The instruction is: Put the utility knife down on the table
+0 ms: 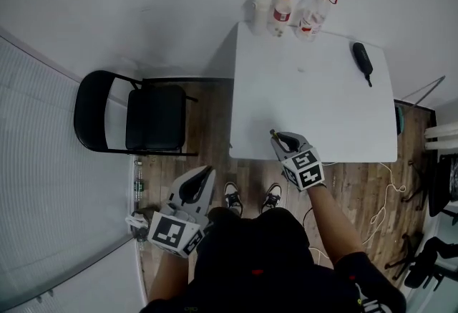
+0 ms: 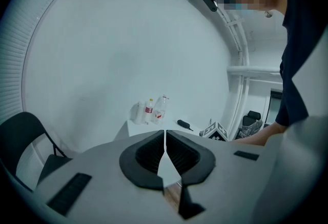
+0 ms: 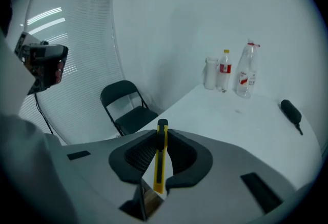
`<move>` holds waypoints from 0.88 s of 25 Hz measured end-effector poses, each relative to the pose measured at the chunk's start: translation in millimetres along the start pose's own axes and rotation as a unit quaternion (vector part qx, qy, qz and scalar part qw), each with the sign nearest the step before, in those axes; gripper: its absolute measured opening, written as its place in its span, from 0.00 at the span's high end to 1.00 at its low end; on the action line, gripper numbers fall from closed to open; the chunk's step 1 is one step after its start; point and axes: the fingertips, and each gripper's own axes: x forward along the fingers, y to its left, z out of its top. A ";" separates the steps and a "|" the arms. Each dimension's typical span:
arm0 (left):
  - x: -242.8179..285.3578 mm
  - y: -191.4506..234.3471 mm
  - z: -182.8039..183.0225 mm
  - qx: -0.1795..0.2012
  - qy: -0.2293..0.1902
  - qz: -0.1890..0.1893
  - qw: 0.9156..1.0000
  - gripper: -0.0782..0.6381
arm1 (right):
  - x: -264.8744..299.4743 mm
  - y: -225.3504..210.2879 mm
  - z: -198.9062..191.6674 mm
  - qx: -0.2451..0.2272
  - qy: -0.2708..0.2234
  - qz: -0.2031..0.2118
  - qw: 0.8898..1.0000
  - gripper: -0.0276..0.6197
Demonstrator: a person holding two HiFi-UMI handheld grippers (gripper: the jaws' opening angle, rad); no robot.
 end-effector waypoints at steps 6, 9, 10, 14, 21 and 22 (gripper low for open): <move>-4.0 9.0 -12.9 -0.020 0.011 0.016 1.000 0.85 | 45.5 7.0 -42.2 -0.007 0.071 0.020 0.997 0.84; -4.0 12.7 -14.2 -0.026 0.014 0.018 0.999 0.85 | 61.7 4.9 -56.5 -0.018 0.102 0.017 0.994 0.84; -4.3 15.0 -15.6 -0.026 0.016 0.019 0.999 0.85 | 66.2 5.3 -60.2 -0.021 0.112 0.017 0.993 0.84; -2.4 20.0 -17.3 -0.030 0.019 0.015 0.999 0.85 | 78.2 6.3 -67.6 -0.036 0.134 0.016 0.990 0.84; 6.1 12.1 -8.2 -0.030 0.005 -0.020 0.999 0.85 | 84.4 5.4 -87.0 -0.055 0.166 0.017 0.984 0.84; 6.4 12.4 -7.6 -0.030 0.005 -0.021 0.999 0.85 | 84.4 5.3 -86.7 -0.054 0.166 0.017 0.985 0.84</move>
